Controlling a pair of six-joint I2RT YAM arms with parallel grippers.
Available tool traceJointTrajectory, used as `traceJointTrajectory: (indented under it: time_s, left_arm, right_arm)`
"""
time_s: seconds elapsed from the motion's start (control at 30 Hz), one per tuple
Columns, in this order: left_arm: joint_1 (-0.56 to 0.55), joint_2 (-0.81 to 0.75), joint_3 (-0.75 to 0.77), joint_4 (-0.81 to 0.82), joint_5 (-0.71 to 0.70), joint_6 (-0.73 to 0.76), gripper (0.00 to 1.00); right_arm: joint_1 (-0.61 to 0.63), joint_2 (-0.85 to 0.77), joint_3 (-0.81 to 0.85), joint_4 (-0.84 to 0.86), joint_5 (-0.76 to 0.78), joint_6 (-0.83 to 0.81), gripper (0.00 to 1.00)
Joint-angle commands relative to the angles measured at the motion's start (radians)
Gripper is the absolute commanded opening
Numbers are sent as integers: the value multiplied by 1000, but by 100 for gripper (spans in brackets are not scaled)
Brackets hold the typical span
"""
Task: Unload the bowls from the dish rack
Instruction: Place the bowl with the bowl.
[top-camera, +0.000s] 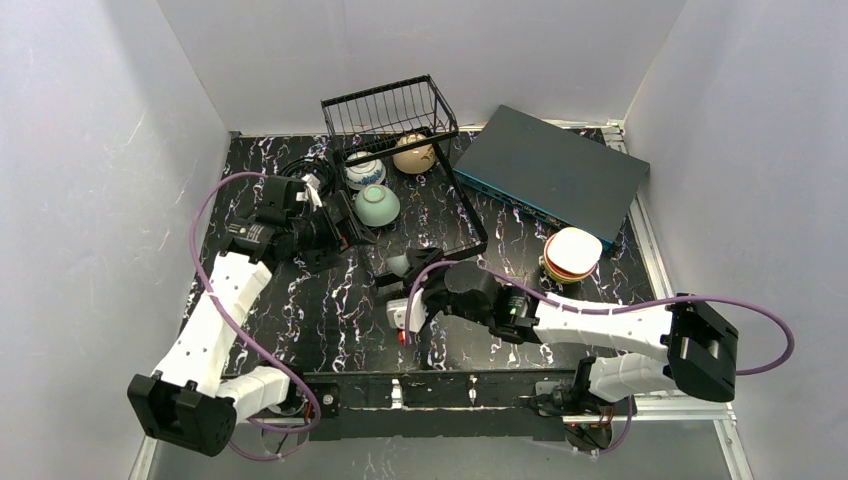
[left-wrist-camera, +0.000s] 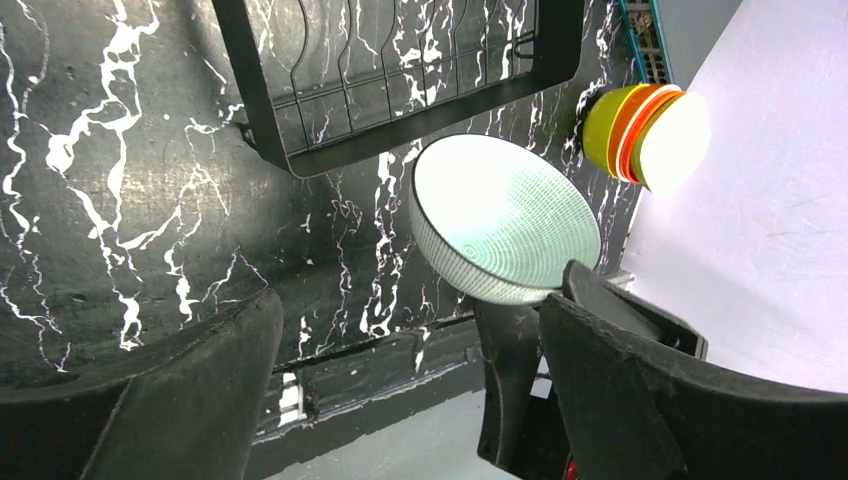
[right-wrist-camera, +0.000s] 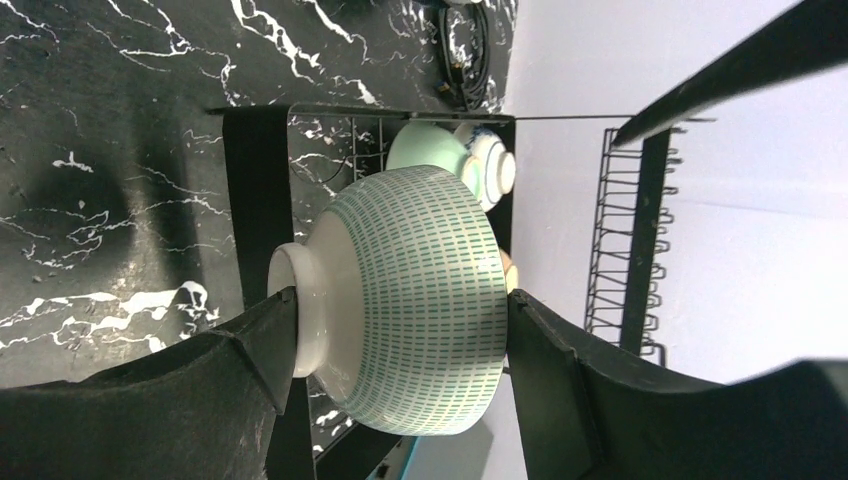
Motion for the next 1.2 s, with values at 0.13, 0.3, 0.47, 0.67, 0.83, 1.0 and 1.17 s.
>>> traceJointTrajectory:
  time_s: [0.13,0.3,0.47,0.67,0.83,1.0,1.17]
  left_arm:
    - [-5,60,49,-71,94,29,93]
    - [-5,110,74,-119,103,63,86]
    - [-5,160,89,-141,136,79,83]
    - [-5,205,116,-161,155,96,73]
    - [-5,241,99,-175,217,111,60]
    - [-5,255,84,-179,261,122,51]
    - [-16,275,67,-179,288,130,44]
  right_arm:
    - [64,-22,-31,268,103,-149,13]
    - [98,-4,-48,333,118,-217,12]
    - [132,23,-47,357,143,-268,11]
    - [161,50,-41,365,165,-314,11]
    - [172,68,-38,381,171,-345,11]
    - [182,88,-35,405,181,-373,11]
    - [188,103,-31,423,181,-392,11]
